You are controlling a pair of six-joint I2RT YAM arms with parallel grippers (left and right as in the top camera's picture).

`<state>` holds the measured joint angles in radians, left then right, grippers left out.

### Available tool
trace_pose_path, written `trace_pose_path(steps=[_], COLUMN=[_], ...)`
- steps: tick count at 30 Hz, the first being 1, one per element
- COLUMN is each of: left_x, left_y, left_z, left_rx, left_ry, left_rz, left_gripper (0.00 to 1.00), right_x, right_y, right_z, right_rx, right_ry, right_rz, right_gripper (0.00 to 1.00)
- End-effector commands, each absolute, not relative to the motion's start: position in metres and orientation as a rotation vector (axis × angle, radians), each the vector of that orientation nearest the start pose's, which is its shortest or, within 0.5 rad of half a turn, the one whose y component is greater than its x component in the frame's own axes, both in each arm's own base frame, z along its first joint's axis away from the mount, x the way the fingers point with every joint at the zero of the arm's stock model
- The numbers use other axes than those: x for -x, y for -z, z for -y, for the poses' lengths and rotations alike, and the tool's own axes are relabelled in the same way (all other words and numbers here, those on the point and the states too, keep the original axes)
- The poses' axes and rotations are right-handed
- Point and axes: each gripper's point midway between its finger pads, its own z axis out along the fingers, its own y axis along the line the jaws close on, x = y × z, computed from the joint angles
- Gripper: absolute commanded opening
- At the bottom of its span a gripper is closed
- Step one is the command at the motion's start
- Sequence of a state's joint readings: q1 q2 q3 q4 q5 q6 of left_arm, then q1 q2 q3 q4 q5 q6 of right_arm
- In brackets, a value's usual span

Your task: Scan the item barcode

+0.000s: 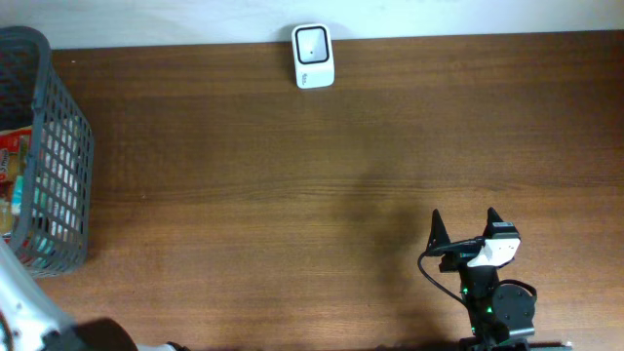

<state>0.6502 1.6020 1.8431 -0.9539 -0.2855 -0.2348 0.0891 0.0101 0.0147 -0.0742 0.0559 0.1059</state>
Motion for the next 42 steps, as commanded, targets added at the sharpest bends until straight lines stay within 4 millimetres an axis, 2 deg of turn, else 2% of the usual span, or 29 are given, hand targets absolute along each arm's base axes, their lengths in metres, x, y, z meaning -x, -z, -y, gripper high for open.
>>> trace_pose_path(steps=[1, 3, 4, 5, 6, 11, 12, 14, 15, 16, 17, 19, 20, 23, 24, 26, 28, 29, 31, 33, 34, 35, 36, 37, 38, 40, 42], left_x=[-0.338, -0.348, -0.352, -0.353, -0.357, -0.359, -0.363, -0.362, -0.361, -0.361, -0.361, -0.361, -0.362, -0.363, -0.361, -0.352, -0.356, -0.361, -0.372, -0.372, -0.372, -0.378, -0.384, -0.392, -0.400, -0.418, -0.432], left_y=[-0.271, -0.243, -0.220, -0.207, -0.186, -0.118, -0.102, -0.077, -0.069, -0.068, -0.068, -0.069, -0.072, -0.094, -0.096, -0.095, -0.118, -0.139, -0.218, -0.313, -0.350, -0.375, -0.392, -0.402, -0.401, -0.384, -0.362], left_z=[-0.318, -0.323, -0.328, -0.332, -0.333, -0.337, -0.333, -0.331, -0.330, -0.330, -0.330, -0.330, -0.330, -0.330, -0.328, -0.322, -0.326, -0.330, -0.339, -0.334, -0.319, -0.295, -0.268, -0.229, -0.192, -0.116, -0.060], left_rx=[1.028, 0.966, 0.974, 0.982, 0.935, 0.898, 0.836, 0.850, 0.855, 0.862, 0.862, 0.866, 0.877, 0.893, 0.895, 0.923, 0.981, 0.991, 1.045, 1.054, 1.027, 0.945, 0.864, 0.769, 0.692, 0.528, 0.390], left_ry=[-0.531, -0.528, -0.520, -0.509, -0.447, -0.329, -0.273, -0.238, -0.228, -0.225, -0.226, -0.226, -0.226, -0.226, -0.225, -0.205, -0.220, -0.237, -0.280, -0.303, -0.276, -0.201, -0.117, -0.015, 0.048, 0.152, 0.222], left_rz=[-2.259, -2.354, -2.407, -2.436, -2.498, -2.661, -2.706, -2.758, -2.777, -2.777, -2.776, -2.773, -2.763, -2.744, -2.752, -2.785, -2.712, -2.658, -2.445, -2.205, -2.124, -2.090, -2.080, -2.102, -2.151, -2.283, -2.373], left_gripper=[0.97, 0.96, 0.91, 0.87, 0.85, 0.85, 0.85, 0.84, 0.71, 0.45, 0.27, 0.04, 0.00, 0.02, 0.04, 0.00, 0.00, 0.00, 0.00, 0.00, 0.00, 0.00, 0.00, 0.00, 0.00, 0.00, 0.00], right_x=[-0.246, -0.246, -0.246, -0.246, -0.246, -0.246, -0.246, -0.246, -0.246, -0.246, -0.246, -0.246, -0.246, -0.246, -0.246, -0.246, -0.246, -0.246, -0.246, -0.246, -0.246, -0.246, -0.246, -0.246, -0.246, -0.246, -0.246], right_y=[-0.157, -0.157, -0.157, -0.157, -0.157, -0.157, -0.157, -0.157, -0.157, -0.157, -0.157, -0.157, -0.157, -0.157, -0.157, -0.157, -0.157, -0.157, -0.157, -0.157, -0.157, -0.157, -0.157, -0.157, -0.157, -0.157, -0.157], right_z=[-0.013, -0.013, -0.013, -0.013, -0.013, -0.013, -0.013, -0.013, -0.013, -0.013, -0.013, -0.013, -0.013, -0.013, -0.013, -0.013, -0.013, -0.013, -0.013, -0.013, -0.013, -0.013, -0.013, -0.013, -0.013, -0.013, -0.013], right_rx=[-0.057, -0.057, -0.057, -0.057, -0.057, -0.057, -0.057, -0.057, -0.057, -0.057, -0.057, -0.057, -0.057, -0.057, -0.057, -0.057, -0.057, -0.057, -0.057, -0.057, -0.057, -0.057, -0.057, -0.057, -0.057, -0.057, -0.057], right_ry=[-0.106, -0.106, -0.106, -0.106, -0.106, -0.106, -0.106, -0.106, -0.106, -0.106, -0.106, -0.106, -0.106, -0.106, -0.106, -0.106, -0.106, -0.106, -0.106, -0.106, -0.106, -0.106, -0.106, -0.106, -0.106, -0.106, -0.106], right_rz=[-1.644, -1.644, -1.644, -1.644, -1.644, -1.644, -1.644, -1.644, -1.644, -1.644, -1.644, -1.644, -1.644, -1.644, -1.644, -1.644, -1.644, -1.644, -1.644, -1.644, -1.644, -1.644, -1.644, -1.644, -1.644, -1.644, -1.644], right_gripper=[0.99, 0.99, 0.99, 0.99, 0.99, 0.99, 0.99, 0.99, 0.99, 0.99, 0.99, 0.99, 0.99, 0.99, 0.99, 0.99, 0.99, 0.99, 0.99, 0.99, 0.99, 0.99, 0.99, 0.99, 0.99, 0.99, 0.99])
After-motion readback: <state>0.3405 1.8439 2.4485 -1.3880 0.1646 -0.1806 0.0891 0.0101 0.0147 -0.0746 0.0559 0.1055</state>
